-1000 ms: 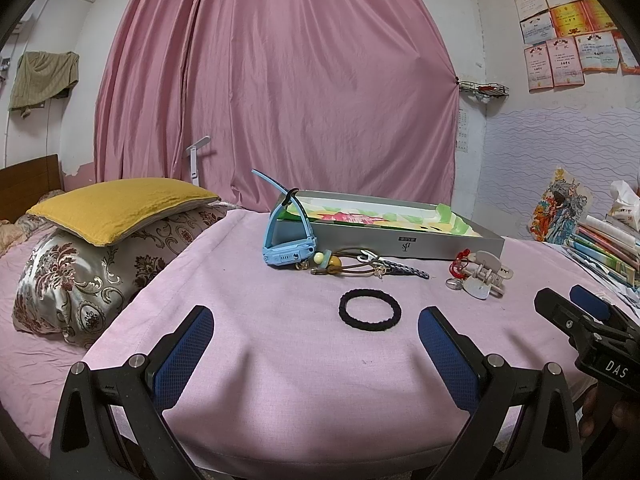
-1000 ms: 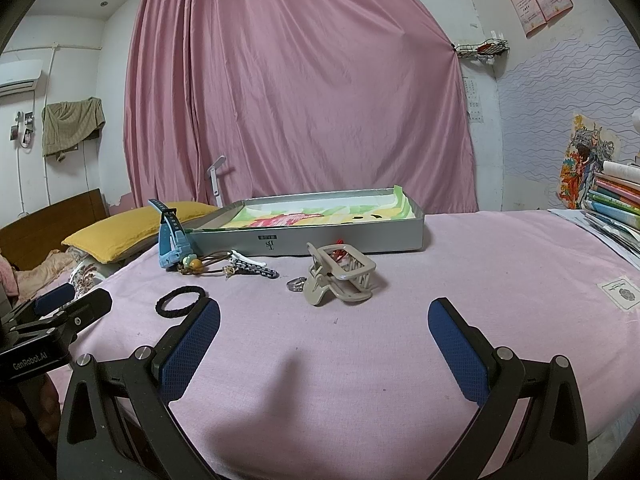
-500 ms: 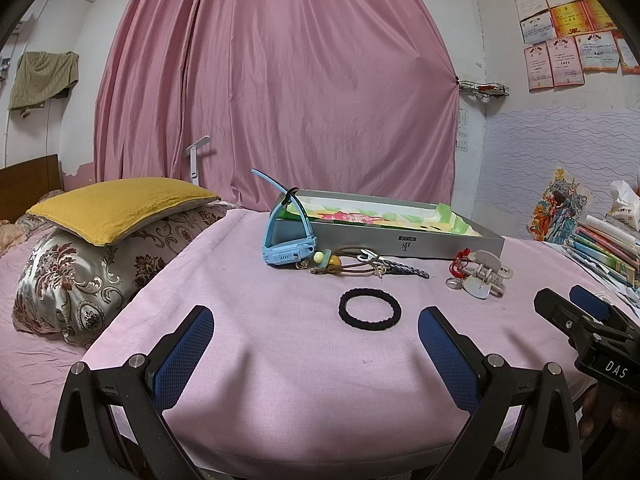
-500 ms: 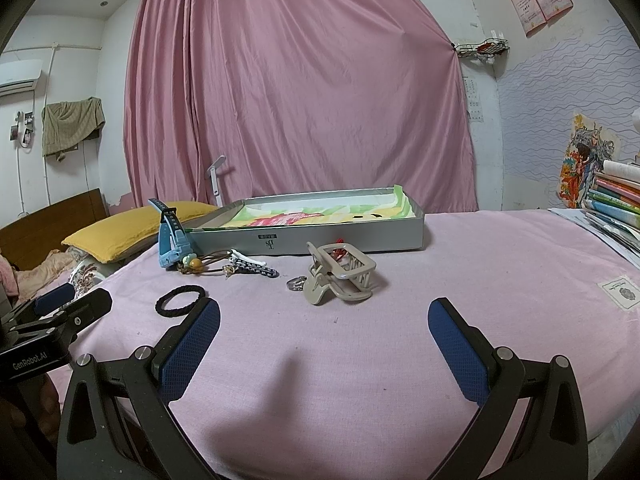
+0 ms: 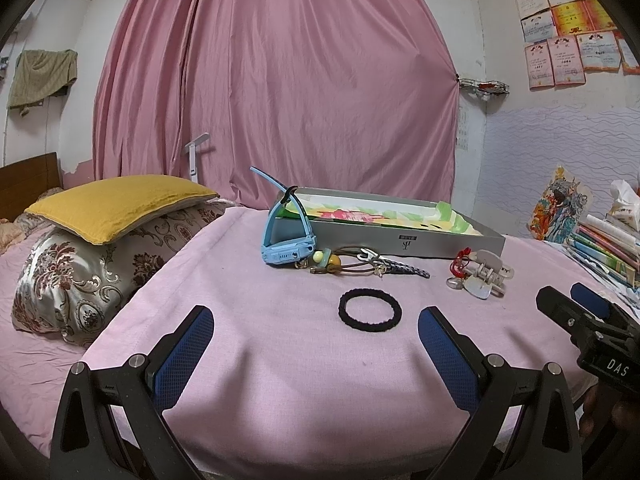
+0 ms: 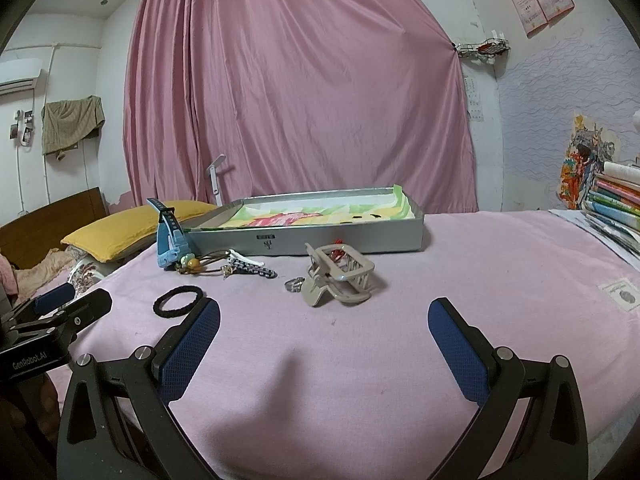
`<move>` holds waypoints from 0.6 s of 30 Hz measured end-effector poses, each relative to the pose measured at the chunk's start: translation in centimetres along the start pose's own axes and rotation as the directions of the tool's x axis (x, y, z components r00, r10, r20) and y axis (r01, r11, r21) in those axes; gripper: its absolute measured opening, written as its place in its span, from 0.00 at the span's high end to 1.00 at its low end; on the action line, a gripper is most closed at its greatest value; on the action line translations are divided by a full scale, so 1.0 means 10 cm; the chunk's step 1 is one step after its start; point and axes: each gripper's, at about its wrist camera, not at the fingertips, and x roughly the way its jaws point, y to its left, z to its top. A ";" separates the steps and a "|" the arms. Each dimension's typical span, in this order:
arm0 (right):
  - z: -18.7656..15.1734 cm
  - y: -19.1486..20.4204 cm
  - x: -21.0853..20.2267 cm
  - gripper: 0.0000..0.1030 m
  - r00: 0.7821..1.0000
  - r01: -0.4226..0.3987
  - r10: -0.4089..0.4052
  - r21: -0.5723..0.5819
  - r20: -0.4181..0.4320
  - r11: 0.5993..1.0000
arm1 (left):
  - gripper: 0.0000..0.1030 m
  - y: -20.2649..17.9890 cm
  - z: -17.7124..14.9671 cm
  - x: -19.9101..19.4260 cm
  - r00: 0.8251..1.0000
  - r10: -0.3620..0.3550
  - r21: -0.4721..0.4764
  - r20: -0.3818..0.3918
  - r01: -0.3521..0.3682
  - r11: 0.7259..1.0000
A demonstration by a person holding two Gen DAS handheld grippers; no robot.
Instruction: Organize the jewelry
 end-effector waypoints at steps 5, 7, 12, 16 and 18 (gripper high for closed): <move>0.11 -0.02 0.03 0.01 1.000 0.000 0.000 -0.034 0.004 0.999 | 0.00 -0.02 0.04 0.08 0.998 -0.051 0.000 -0.048 0.051 0.999; 0.21 -0.05 0.07 0.01 1.000 -0.015 0.014 -0.050 -0.015 0.999 | 0.00 -0.02 0.08 0.21 0.993 -0.080 -0.008 -0.087 0.080 0.997; 0.42 -0.13 0.34 0.01 0.986 -0.083 0.072 -0.072 -0.149 0.994 | 0.00 -0.03 0.15 0.45 0.971 -0.140 -0.037 -0.195 0.136 0.990; 0.49 -0.25 0.64 0.01 0.954 -0.129 0.116 -0.026 -0.277 0.991 | 0.09 -0.05 0.17 0.67 0.943 -0.158 -0.053 -0.293 0.149 0.987; 0.49 -0.27 0.76 0.02 0.937 -0.145 0.136 -0.004 -0.323 0.989 | 0.17 -0.06 0.16 0.78 0.926 -0.167 -0.062 -0.339 0.156 0.986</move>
